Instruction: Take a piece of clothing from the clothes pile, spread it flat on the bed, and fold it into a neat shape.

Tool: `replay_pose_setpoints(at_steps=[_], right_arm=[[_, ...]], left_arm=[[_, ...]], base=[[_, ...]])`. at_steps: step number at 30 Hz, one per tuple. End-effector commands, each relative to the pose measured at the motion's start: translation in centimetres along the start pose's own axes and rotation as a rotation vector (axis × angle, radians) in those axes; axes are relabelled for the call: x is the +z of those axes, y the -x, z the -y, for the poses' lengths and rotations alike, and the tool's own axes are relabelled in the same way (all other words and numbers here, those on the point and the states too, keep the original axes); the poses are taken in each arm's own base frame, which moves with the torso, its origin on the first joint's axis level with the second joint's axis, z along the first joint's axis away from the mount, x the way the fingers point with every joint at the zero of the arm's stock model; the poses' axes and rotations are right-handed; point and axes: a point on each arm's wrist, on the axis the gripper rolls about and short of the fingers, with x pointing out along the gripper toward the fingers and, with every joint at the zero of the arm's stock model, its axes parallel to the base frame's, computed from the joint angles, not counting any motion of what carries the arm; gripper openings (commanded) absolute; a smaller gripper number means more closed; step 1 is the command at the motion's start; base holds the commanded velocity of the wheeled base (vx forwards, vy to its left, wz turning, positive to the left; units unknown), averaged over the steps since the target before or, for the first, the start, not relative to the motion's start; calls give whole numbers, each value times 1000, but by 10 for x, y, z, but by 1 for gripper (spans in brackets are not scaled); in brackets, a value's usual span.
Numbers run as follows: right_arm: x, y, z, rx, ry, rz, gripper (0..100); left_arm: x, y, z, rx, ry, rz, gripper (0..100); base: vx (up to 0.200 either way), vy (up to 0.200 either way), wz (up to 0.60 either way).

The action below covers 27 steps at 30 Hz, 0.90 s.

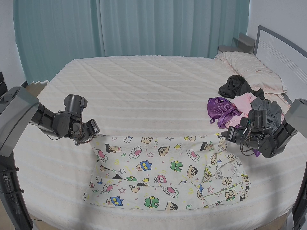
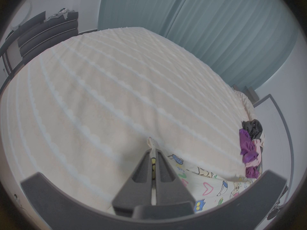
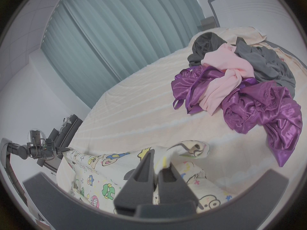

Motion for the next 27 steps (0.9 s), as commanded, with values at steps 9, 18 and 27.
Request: replay_pose_setpoints(at_steps=[9, 18, 27], right_arm=[[-60, 42, 4, 8, 57, -49, 0], [-87, 60, 7, -49, 47, -96, 0], [-106, 66, 12, -72, 36, -154, 100]], left_arm=[[-43, 29, -25, 68, -67, -123, 0], [-70, 28, -34, 81, -90, -179, 0], [-95, 28, -46, 81, -107, -200, 100]], base=[[0, 0, 0], [0, 0, 0], [0, 0, 0]])
